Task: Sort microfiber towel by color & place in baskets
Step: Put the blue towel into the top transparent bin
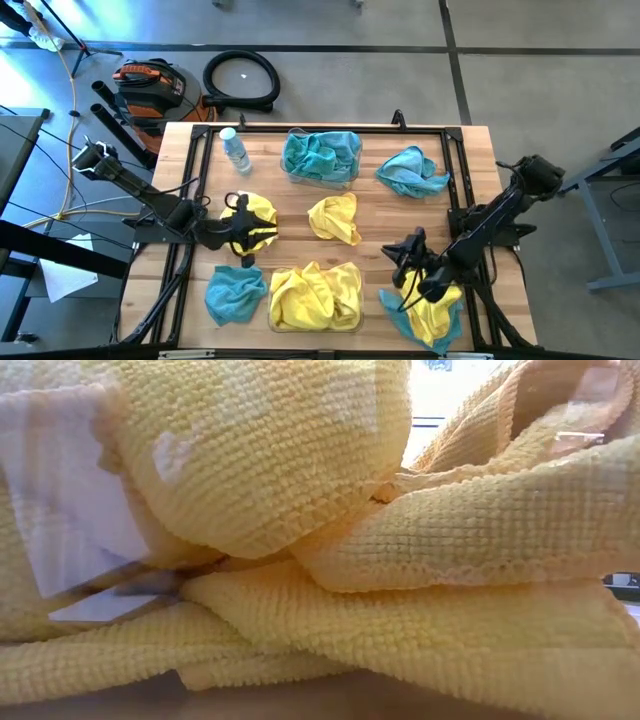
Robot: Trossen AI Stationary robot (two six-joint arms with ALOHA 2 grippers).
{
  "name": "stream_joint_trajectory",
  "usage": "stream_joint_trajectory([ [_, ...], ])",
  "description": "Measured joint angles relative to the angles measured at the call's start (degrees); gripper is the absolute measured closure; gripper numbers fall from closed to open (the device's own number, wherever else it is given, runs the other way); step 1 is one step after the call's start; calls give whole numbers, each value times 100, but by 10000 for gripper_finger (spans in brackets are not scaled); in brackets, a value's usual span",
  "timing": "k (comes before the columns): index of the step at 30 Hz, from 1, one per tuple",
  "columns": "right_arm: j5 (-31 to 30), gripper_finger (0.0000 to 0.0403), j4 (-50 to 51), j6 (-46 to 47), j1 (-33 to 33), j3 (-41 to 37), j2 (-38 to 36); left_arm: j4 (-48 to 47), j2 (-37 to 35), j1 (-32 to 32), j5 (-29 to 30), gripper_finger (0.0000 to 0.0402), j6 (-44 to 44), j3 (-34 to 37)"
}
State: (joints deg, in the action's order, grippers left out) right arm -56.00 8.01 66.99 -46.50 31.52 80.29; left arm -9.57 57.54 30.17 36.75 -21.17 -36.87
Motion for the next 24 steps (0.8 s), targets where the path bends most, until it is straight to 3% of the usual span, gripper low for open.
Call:
stream_joint_trajectory([
  [5,0,379,-1313,-102,0,-824,-111,-1898,643,133,-54,343,-619,-1112],
  [10,65,382,-1557,-104,0,-1002,-111,-3393,1241,426,-543,359,-1995,-1948],
  [18,218,382,-1616,-104,-4,-952,-111,-3804,1822,1065,-1671,387,-4053,-2248],
  [24,417,382,-1613,-104,-4,-952,-111,-4175,2093,1751,-1838,400,-5760,-2250],
])
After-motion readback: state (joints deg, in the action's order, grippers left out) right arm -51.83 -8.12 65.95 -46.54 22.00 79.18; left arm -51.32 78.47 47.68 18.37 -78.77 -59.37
